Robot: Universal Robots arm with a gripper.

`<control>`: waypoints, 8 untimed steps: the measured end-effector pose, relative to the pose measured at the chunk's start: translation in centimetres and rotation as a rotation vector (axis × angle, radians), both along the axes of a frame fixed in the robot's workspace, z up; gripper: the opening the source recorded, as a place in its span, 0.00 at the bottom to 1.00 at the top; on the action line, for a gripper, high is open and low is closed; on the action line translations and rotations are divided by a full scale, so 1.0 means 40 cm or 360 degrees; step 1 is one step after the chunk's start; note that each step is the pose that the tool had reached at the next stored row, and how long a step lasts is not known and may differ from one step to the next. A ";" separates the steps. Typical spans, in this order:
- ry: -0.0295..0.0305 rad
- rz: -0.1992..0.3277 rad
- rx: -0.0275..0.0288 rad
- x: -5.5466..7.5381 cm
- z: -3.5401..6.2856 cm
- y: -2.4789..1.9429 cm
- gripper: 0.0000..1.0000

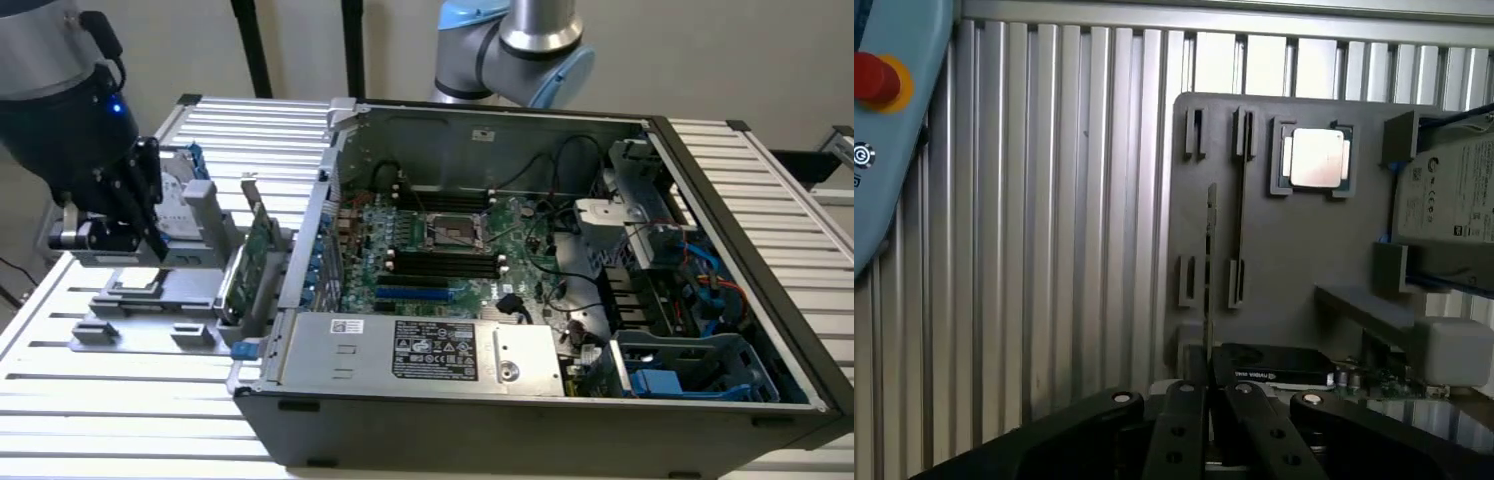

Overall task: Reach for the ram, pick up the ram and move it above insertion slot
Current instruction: 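Pick up the ram and move it above insertion slot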

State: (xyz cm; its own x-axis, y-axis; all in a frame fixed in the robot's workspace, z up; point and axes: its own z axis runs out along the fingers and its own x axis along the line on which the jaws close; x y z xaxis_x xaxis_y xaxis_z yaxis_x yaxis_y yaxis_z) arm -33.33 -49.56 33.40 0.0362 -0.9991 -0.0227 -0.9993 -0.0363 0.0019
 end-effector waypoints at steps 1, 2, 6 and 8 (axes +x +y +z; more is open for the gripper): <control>0.00000 0.0000 -0.00001 0.011 0.011 0.000 0.14; -0.00003 0.0000 0.00003 0.024 0.023 0.000 0.14; -0.00004 0.0000 0.00005 0.069 0.068 0.000 0.14; -0.00002 0.0000 0.00002 0.091 0.091 0.000 0.14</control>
